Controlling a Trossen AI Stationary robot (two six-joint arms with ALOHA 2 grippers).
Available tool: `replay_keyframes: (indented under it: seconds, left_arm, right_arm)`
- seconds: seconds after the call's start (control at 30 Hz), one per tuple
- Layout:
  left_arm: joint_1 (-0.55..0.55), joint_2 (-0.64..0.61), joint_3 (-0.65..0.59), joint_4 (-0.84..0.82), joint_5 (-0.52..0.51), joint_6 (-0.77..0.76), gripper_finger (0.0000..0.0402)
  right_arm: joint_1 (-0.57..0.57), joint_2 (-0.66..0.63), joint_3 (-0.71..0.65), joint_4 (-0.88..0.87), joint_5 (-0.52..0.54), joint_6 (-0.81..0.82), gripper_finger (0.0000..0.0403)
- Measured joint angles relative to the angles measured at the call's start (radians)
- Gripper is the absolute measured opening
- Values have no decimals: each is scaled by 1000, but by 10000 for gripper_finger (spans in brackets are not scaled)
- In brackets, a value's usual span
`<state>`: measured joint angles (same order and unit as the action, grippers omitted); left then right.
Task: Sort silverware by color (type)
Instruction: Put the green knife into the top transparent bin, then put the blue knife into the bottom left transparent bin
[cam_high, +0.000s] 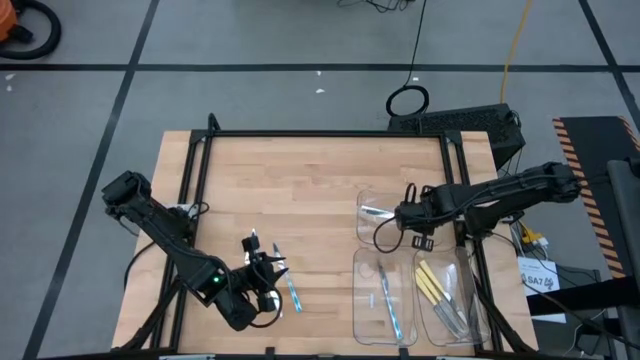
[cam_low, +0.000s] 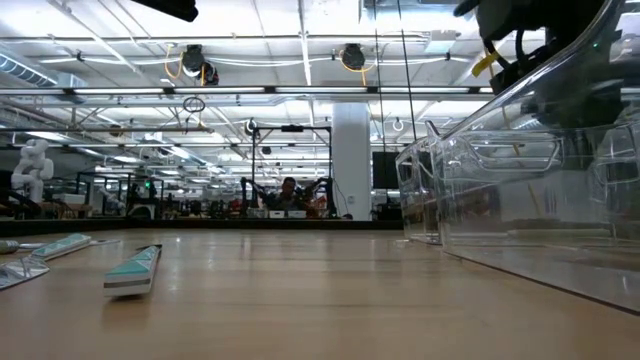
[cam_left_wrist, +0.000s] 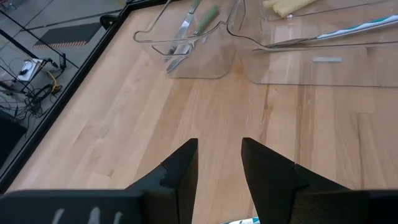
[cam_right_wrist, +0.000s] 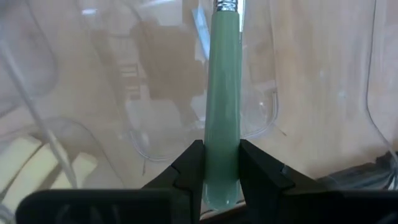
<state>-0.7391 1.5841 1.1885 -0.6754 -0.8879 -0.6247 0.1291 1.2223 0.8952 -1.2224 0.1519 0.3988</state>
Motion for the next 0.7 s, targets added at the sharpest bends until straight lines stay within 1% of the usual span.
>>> replay_keyframes:
  seconds: [0.23,0.37,0.53,0.7]
  left_arm:
    - [0,0,0,0,0,-5,131]
    - [0,0,0,0,0,-5,131]
    - [0,0,0,0,0,-6,131]
    - [0,0,0,0,0,-10,131]
  right_arm:
    - [0,33,-1,-2,5,0,82]
    - [0,54,-1,-4,12,2,99]
    - [0,70,-1,-13,81,30,123]
    - [2,61,26,-24,81,47,135]
